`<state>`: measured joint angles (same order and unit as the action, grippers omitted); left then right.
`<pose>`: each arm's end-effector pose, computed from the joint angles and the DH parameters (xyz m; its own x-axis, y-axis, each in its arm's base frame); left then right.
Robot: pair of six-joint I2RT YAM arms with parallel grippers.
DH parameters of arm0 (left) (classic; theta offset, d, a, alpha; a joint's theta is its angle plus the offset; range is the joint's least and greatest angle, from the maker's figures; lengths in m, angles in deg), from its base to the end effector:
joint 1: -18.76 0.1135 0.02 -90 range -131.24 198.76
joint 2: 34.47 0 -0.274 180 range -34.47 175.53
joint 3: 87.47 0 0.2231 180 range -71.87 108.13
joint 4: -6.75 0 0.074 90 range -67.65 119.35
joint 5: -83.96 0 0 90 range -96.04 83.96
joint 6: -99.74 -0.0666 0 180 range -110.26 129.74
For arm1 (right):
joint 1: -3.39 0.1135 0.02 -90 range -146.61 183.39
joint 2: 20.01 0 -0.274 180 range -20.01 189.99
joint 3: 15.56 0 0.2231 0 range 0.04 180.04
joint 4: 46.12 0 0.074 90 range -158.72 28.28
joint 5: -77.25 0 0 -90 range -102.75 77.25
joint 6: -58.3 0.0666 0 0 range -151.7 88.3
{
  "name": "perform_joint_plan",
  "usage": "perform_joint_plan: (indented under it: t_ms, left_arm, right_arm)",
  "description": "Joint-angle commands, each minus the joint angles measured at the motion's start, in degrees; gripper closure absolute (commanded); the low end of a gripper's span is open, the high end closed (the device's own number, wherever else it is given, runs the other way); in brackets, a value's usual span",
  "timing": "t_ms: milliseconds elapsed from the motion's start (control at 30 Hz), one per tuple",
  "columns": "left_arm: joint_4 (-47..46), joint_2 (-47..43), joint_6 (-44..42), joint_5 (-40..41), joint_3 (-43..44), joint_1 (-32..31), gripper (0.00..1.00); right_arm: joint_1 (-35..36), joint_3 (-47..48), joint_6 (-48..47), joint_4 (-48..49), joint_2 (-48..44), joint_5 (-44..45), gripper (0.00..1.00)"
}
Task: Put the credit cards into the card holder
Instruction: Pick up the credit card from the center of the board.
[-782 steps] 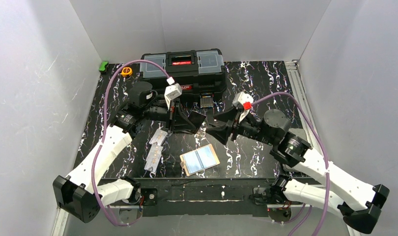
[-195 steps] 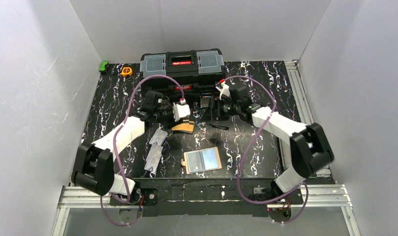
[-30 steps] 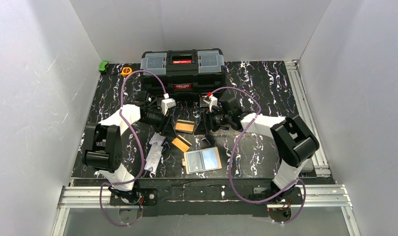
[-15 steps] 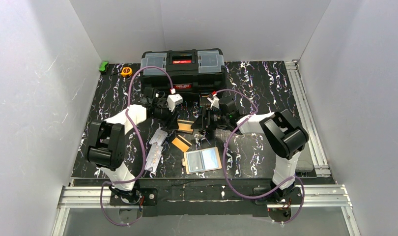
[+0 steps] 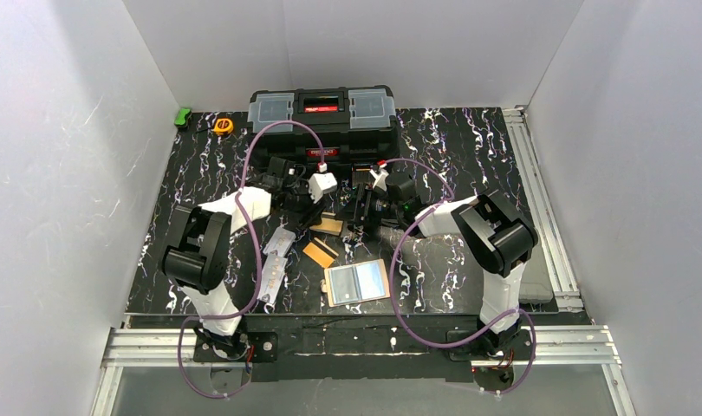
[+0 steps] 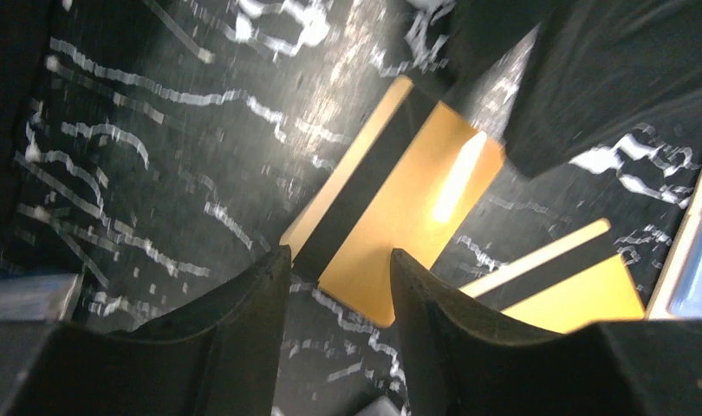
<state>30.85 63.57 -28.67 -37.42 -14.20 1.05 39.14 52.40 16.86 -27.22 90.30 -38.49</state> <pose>0.3200 -0.1386 0.1928 -0.1982 0.6201 -0.7591 0.9050 0.4133 0.1013 0.3101 0.2589 0.1669 -0.8507 0.2196 -0.4776 -0.3202 0.5041 0.8021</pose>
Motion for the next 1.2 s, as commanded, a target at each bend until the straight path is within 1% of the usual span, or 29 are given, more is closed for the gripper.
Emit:
perform_joint_plan:
  t_ms: [0,200,400,600,833,967,1167]
  left_arm:
    - [-2.2,1.5,-1.7,2.4,-0.1,-1.8,0.55]
    - [-2.0,2.4,-3.0,3.0,-0.6,-3.3,0.56]
    - [2.1,1.8,-3.6,1.6,0.6,-3.8,0.56]
    - [4.8,-0.7,-0.8,2.3,4.0,-1.3,0.56]
    - [1.0,-0.6,-3.4,5.7,2.0,-0.2,0.55]
    - [-1.2,0.1,-4.5,8.1,0.9,-1.3,0.55]
    - [-1.3,0.8,-5.9,8.1,0.5,-3.2,0.55]
  right_arm:
    - [0.4,-0.7,1.4,3.7,0.7,1.1,0.32]
    - [0.4,-0.9,2.4,4.1,1.6,1.2,0.32]
    - [0.5,-1.6,3.7,5.4,2.5,1.3,0.33]
    - [0.7,-0.9,3.9,5.8,3.1,1.2,0.33]
    - [1.2,-0.2,4.4,6.1,3.8,1.0,0.34]
    - [1.2,-0.1,4.6,6.2,3.9,1.0,0.34]
    - [1.2,-0.1,5.3,7.2,4.5,0.9,0.34]
